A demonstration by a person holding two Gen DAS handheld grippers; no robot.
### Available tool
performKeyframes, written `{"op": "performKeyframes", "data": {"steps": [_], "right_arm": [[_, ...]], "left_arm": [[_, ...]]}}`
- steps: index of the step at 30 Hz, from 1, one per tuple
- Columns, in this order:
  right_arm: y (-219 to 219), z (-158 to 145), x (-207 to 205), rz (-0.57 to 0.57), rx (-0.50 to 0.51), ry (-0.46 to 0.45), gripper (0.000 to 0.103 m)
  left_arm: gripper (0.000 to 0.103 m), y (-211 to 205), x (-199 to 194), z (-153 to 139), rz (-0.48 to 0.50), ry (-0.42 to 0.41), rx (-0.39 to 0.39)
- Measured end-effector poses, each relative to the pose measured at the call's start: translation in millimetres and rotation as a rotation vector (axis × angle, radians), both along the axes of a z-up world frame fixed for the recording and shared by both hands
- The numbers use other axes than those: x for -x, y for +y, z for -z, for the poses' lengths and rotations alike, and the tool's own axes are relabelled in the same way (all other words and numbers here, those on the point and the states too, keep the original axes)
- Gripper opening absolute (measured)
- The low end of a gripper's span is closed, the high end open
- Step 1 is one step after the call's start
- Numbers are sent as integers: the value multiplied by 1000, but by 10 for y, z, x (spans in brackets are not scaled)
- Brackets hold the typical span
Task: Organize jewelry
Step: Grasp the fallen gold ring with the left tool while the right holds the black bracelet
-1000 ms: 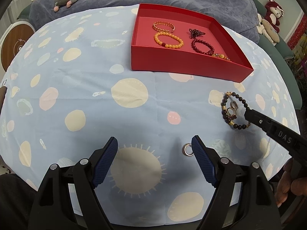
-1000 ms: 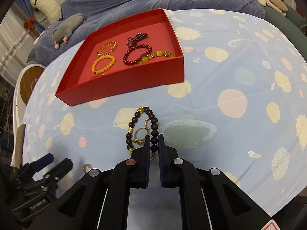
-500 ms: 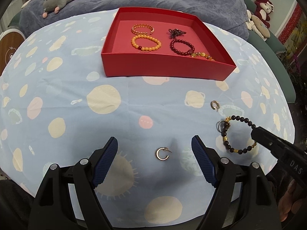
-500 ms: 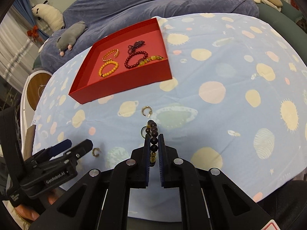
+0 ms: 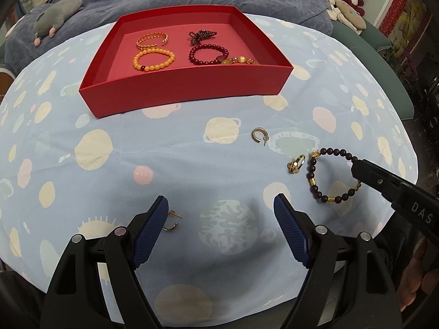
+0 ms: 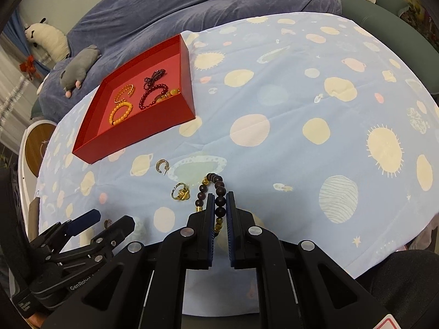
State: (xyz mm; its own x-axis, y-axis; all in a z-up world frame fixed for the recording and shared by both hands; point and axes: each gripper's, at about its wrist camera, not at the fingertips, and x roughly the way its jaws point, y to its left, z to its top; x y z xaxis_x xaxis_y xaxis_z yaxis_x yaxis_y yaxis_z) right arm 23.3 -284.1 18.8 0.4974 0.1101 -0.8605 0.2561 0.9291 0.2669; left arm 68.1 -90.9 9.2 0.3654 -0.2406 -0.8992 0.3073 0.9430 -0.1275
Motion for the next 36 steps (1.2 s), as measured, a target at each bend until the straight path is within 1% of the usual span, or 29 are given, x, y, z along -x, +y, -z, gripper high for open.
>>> {"op": "performKeyframes", "data": {"steps": [4, 8, 12, 16, 18, 28, 31, 33, 34, 36], "right_arm": [[34, 104, -42, -17, -5, 29, 8], [134, 294, -146, -40, -73, 71, 8], [416, 401, -250, -115, -63, 94, 8], [622, 379, -284, -170, -57, 88, 8], [679, 351, -266, -188, -25, 81, 8], [275, 238, -192, -93, -18, 65, 8], [215, 220, -206, -83, -19, 62, 8], [204, 213, -219, -81, -23, 60, 8], [205, 214, -226, -82, -24, 59, 8], [217, 218, -233, -86, -22, 58, 8]], "left_arm": [[75, 38, -6, 2, -10, 4, 4], [75, 71, -1, -16, -14, -1, 5], [75, 210, -9, -22, -47, -2, 2], [75, 296, -57, 9, -70, 7, -3], [74, 286, -97, 12, -73, 7, 4], [74, 38, -340, 27, -47, 3, 39], [67, -57, -393, 65, -26, 4, 35], [57, -95, -431, 109, -19, 19, 40], [54, -106, -450, 131, -16, 29, 44], [45, -125, -467, 164, -11, 36, 45]]}}
